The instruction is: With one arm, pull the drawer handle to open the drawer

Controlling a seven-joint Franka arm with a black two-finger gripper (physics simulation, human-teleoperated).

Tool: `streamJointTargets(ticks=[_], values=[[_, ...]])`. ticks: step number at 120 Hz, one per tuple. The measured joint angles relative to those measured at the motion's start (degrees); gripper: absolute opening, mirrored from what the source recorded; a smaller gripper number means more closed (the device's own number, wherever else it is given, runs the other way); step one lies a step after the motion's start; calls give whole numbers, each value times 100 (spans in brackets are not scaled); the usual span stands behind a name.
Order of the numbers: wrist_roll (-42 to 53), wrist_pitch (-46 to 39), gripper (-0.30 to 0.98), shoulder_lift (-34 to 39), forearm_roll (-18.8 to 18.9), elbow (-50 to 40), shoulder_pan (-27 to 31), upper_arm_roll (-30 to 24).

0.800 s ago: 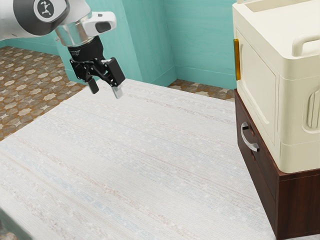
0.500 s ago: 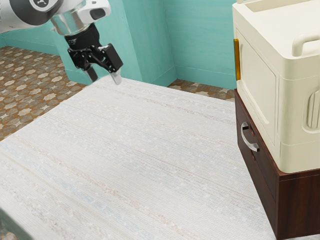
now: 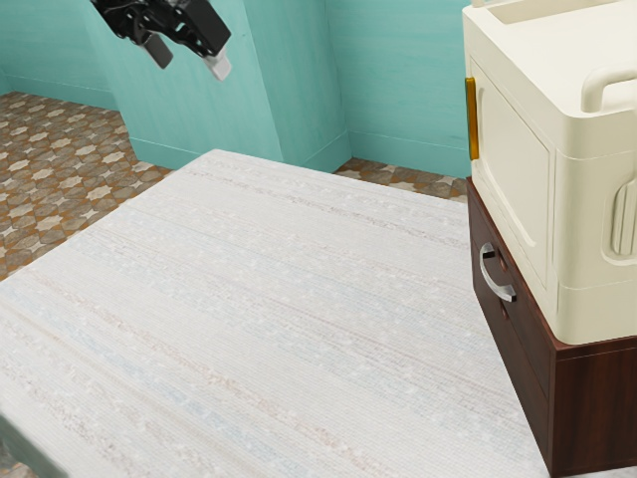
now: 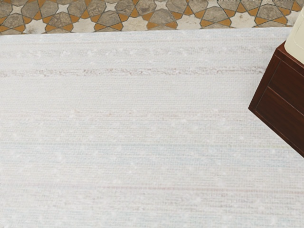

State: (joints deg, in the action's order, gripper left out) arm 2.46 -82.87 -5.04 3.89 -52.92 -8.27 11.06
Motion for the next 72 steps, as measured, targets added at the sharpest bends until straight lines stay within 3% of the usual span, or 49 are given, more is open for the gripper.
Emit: streamJointTargets(ticks=[20, 32, 45, 50, 63, 72], values=[[-50, -16, 69, -32, 9, -217, -12, 34], [-74, 2, 69, -31, 19, -261, 725, -764], [-96, 244, 69, 2, 22, -434, 902, -1006], [-106, 298, 69, 191, 5, -1030, 906, -1031], [-130, -337, 69, 1193, -119, -3558, 924, -1081], [-203, -670, 69, 1702, -249, -4424, 935, -1102]])
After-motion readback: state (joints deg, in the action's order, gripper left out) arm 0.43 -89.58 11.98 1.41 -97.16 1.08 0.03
